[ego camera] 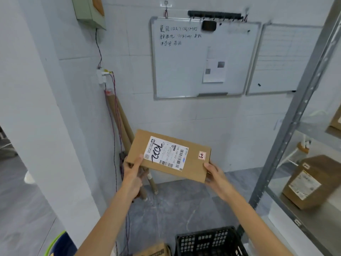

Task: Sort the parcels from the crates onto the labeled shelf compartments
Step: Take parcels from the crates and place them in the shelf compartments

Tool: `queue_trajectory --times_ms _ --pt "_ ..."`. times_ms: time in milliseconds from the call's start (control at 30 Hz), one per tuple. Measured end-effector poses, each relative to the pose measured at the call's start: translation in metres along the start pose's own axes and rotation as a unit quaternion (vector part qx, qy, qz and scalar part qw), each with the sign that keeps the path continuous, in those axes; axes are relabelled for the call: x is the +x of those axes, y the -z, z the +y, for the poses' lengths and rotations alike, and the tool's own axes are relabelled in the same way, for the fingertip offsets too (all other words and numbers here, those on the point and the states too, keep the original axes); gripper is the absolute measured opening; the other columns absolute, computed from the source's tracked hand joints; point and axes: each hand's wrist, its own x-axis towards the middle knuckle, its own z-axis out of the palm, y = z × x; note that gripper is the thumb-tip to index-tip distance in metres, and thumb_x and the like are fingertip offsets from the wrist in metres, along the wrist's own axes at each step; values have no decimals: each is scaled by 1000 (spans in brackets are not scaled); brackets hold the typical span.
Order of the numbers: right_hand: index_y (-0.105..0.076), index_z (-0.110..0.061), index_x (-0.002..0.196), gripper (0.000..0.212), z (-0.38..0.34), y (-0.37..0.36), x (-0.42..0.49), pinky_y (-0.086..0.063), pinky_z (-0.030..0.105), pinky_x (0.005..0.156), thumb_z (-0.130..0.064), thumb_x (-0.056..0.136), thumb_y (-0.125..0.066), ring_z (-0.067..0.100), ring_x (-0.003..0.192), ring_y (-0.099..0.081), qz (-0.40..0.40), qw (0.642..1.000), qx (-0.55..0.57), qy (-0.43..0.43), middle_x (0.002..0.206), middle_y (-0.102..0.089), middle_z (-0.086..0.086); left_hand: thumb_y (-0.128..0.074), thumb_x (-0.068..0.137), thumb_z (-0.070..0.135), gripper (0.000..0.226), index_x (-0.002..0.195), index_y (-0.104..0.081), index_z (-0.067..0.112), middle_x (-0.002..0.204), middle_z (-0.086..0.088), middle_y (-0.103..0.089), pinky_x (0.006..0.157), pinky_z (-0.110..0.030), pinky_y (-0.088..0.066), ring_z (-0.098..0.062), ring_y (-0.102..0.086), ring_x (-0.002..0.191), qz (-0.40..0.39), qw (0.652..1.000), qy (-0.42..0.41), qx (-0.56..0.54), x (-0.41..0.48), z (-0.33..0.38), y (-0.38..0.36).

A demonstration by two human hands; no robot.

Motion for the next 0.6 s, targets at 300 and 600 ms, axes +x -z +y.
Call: queue_trajectory --times_ms 300,600 --pt "-46 -20 135 71 -37 25 -13 -46 32 89 -43 75 -74 16 104 -55 185 969 110 120 138 -50 13 -94 46 20 91 126 -52 8 124 -19 -61 86 -43 -55 -33 -56 115 -154 967 201 -20 -22 -39 -24" --pt "4 -40 148 113 -44 47 -44 -36 50 108 -27 71 -79 22 128 -44 292 948 68 106 149 -34 4 -97 34 24 112 133 -46 11 129 -14 -58 92 -42 -52 -30 -55 118 -187 943 267 -64 -41 -104 -87"
